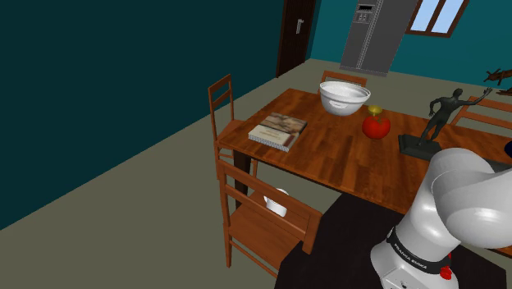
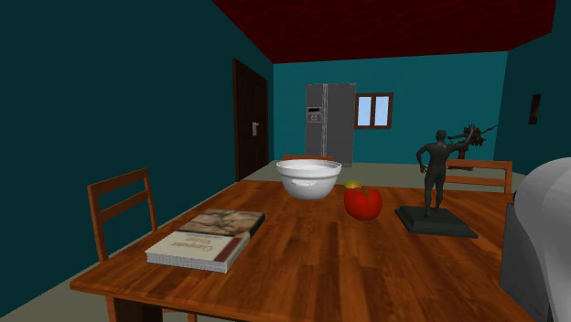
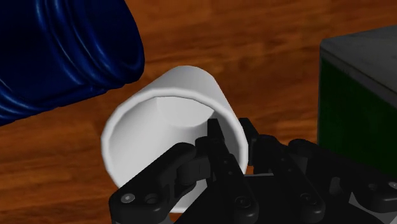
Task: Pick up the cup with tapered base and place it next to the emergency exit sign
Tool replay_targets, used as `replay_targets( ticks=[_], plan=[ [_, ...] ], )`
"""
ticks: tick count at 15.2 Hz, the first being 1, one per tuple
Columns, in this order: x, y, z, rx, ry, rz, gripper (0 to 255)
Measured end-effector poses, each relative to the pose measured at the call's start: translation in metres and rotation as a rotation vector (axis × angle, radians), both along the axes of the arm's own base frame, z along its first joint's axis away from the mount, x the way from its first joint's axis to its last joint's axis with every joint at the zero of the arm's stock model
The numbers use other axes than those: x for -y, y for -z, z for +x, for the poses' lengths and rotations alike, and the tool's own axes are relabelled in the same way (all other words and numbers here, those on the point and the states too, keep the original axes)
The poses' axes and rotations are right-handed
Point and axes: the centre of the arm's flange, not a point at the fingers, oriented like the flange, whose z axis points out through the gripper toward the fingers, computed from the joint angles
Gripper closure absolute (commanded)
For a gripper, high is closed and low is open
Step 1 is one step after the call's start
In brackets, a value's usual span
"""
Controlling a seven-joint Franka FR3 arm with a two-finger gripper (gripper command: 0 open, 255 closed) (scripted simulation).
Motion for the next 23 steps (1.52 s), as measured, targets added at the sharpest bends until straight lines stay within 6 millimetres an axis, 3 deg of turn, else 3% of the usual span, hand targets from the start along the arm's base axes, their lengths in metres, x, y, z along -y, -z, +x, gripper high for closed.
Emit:
replay_targets(
  ticks=[5,10,11,17,21,23],
  plan=[
    [0.0,0.024,0.0,0.0,0.0,0.0,255],
    [0.0,0.026,0.0,0.0,0.0,0.0,255],
    [0.0,0.026,0.0,0.0,0.0,0.0,0],
    [0.001,0.026,0.0,0.0,0.0,-0.001,0],
    [-0.002,-0.013,-0.003,-0.001,0.001,-0.001,0],
    [-0.004,-0.021,-0.005,-0.001,0.0,-0.001,0]
  ],
)
